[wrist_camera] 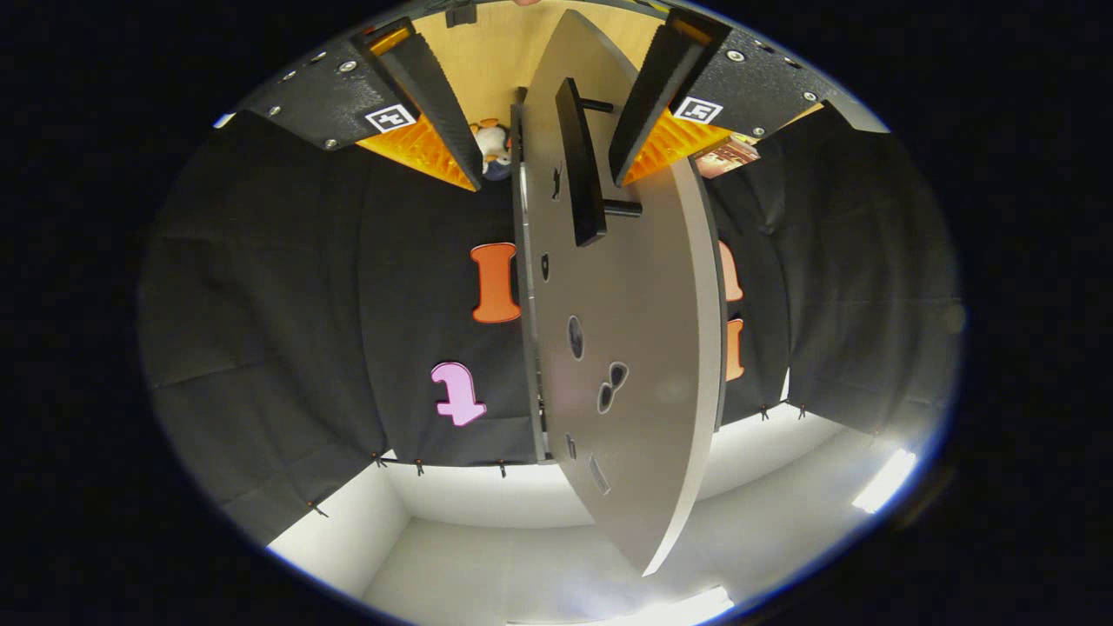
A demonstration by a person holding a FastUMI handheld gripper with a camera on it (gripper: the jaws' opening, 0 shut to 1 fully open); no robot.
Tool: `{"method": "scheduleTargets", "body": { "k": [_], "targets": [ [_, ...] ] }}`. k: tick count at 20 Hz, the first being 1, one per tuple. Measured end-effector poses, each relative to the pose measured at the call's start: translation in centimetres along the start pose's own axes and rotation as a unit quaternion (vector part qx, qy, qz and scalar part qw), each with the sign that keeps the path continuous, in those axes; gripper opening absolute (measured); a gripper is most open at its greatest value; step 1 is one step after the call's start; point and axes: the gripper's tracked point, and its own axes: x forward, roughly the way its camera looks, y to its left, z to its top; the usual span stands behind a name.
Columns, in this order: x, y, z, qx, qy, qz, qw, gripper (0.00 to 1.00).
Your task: Open the shoe cabinet door, grab the shoes and put them into the shoe cabinet, then close the shoe cabinet door.
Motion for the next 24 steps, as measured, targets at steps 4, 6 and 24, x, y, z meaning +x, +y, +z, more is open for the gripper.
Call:
{"method": "scheduleTargets", "body": {
  "k": [4,6,24],
  "targets": [
    [1.6,4.3,-0.7,0.006,0.000,0.027,1.000,0.92],
    [2.8,5.9,-0.9,0.007,-0.003,0.036,0.999,0.92],
    [11.4,17.4,-2.5,-0.024,0.008,0.045,0.999,0.93]
  ]
}}
